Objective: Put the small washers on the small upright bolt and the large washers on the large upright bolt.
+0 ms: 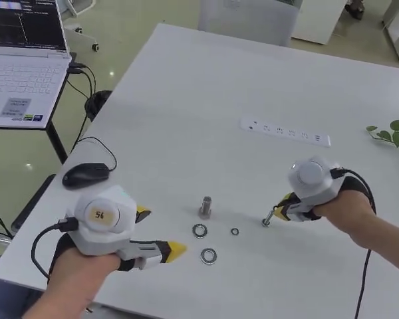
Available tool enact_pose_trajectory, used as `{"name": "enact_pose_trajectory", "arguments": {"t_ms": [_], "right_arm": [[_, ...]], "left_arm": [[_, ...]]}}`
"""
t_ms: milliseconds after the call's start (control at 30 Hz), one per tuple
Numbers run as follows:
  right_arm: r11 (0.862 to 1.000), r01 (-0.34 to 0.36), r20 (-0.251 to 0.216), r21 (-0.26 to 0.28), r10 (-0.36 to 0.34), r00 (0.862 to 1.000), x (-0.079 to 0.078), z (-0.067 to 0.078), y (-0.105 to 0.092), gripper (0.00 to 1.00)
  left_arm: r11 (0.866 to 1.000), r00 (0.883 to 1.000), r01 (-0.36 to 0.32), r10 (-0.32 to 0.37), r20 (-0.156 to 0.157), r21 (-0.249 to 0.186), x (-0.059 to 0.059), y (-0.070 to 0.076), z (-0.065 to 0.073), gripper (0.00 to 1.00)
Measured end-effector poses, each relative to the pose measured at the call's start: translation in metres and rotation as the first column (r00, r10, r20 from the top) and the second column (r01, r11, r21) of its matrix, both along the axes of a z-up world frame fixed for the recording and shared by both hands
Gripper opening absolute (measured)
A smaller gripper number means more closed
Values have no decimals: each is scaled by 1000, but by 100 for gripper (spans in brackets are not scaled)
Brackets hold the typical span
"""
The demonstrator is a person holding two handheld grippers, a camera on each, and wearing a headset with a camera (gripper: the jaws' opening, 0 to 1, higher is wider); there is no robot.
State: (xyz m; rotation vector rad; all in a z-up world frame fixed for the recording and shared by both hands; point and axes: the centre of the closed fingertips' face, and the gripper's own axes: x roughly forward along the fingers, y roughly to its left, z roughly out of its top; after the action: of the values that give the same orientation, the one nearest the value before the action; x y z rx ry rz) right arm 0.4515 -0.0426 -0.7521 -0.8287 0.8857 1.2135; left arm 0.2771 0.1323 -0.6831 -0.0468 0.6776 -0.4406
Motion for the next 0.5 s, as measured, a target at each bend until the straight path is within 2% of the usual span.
{"name": "enact_pose_trajectory", "arguments": {"t_ms": [500], "right_arm": [[999, -14, -13, -32, 13, 1000, 0, -9, 2, 13]], "left_arm": [[1000, 1000, -5, 5, -4, -6, 1, 1, -2, 63]]}}
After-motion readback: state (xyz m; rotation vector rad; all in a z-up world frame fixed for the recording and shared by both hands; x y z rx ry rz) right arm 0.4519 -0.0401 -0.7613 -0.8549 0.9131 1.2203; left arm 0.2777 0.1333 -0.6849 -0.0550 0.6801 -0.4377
